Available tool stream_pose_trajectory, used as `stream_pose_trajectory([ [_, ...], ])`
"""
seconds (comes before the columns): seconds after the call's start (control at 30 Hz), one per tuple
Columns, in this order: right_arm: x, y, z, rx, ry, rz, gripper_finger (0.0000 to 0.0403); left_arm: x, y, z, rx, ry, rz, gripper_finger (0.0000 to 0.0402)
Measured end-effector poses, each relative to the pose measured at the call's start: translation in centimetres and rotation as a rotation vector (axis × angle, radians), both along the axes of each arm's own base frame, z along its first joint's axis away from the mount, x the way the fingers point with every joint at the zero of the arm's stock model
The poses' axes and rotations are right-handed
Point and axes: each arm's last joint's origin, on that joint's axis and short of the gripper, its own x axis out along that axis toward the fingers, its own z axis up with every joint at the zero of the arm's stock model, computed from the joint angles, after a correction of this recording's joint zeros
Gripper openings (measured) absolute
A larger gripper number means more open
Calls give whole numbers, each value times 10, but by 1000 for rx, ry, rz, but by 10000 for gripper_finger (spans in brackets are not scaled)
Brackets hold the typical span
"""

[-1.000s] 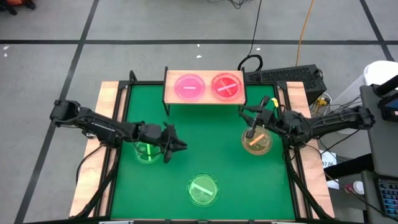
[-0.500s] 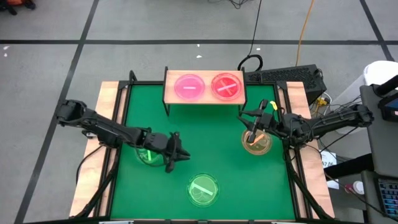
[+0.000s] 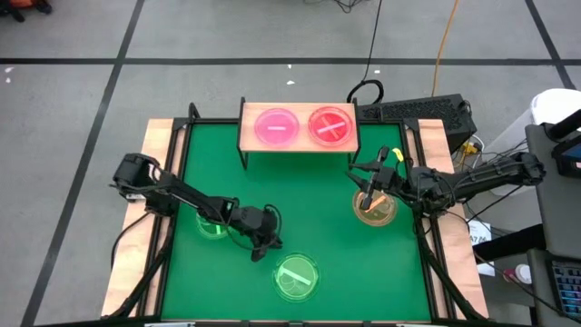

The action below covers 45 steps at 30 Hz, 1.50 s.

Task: Place and stack plates onto a shelf
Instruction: Stack the green plate on top of the pink plate on the shelf

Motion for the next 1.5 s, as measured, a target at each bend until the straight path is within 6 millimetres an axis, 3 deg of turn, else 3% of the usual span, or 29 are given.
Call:
stream_pose_trajectory([
  [0.27, 0, 0, -2, 6, 16, 0, 93, 6, -3, -10, -32, 15, -27, 78],
  [0.67, 0, 0, -3, 4, 26, 0, 93, 2, -23, -9, -36, -5, -53, 78],
  [1.3, 0, 0, -3, 3, 30, 0, 93, 2, -24, -9, -43, 10, 50, 78],
  [1.5, 0, 0, -3, 3, 30, 0, 93, 14, -28, -2, -23, 38, 45, 78],
])
